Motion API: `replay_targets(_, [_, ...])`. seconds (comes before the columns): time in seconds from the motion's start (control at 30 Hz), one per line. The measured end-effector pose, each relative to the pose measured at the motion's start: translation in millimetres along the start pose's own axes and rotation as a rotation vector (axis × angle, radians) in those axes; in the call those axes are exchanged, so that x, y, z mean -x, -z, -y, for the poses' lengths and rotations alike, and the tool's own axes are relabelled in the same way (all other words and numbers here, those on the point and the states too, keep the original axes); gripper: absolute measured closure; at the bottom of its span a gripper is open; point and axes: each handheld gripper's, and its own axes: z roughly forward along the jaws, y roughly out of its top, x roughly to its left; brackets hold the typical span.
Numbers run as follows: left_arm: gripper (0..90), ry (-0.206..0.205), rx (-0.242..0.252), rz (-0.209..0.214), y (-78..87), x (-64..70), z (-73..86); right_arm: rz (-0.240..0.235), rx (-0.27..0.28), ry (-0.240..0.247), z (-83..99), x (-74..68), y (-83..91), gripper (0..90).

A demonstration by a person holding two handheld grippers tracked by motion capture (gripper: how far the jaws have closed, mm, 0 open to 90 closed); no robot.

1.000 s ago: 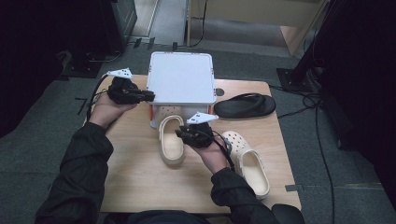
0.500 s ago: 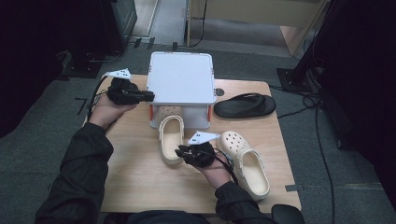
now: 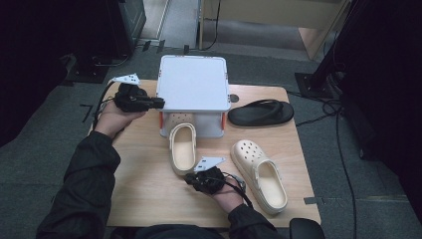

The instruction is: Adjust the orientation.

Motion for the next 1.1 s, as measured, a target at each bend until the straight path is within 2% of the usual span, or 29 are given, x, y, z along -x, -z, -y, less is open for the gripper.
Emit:
replay_targets(0.03, [79.4, 0.0, 0.0, 0.0, 0.0, 0.0, 0.0, 0.005, -0.009, -0.01, 0.2, -0.6, -0.6, 81.2])
replay_targets(0.1, [80.6, 0.003, -0.001, 0.006, 0.0, 0.0, 0.1, 0.025, -0.02, 0.011, 0.5, 0.4, -3.8, 81.6])
replay_targets(0.23, [80.9, 0.008, -0.001, 0.008, 0.1, 0.0, 0.1, 0.033, -0.011, 0.006, -1.8, 2.9, -5.0, 81.6])
replay_targets(0.4, [81.4, 0.014, -0.003, 0.009, -0.1, 0.2, 0.0, 0.021, -0.011, 0.002, -5.6, 5.2, -7.7, 83.2])
replay_targets(0.53, [81.9, 0.015, -0.005, 0.014, 0.0, 0.2, 0.1, 0.028, -0.007, 0.017, -9.0, 0.6, -10.9, 83.2])
replay_targets(0.83, [81.9, 0.013, -0.004, 0.015, 0.1, 0.3, 0.4, 0.022, 0.026, 0.016, -14.8, 1.5, -9.4, 84.2])
replay_targets(1.0, [82.1, 0.015, -0.005, 0.016, -0.1, 0.5, 0.2, 0.039, 0.041, 0.002, -17.9, 7.3, -8.0, 83.2])
replay_targets(1.1, [82.2, 0.015, -0.005, 0.016, -0.1, 0.4, 0.2, 0.046, 0.051, -0.008, -25.9, 12.8, -8.3, 83.1])
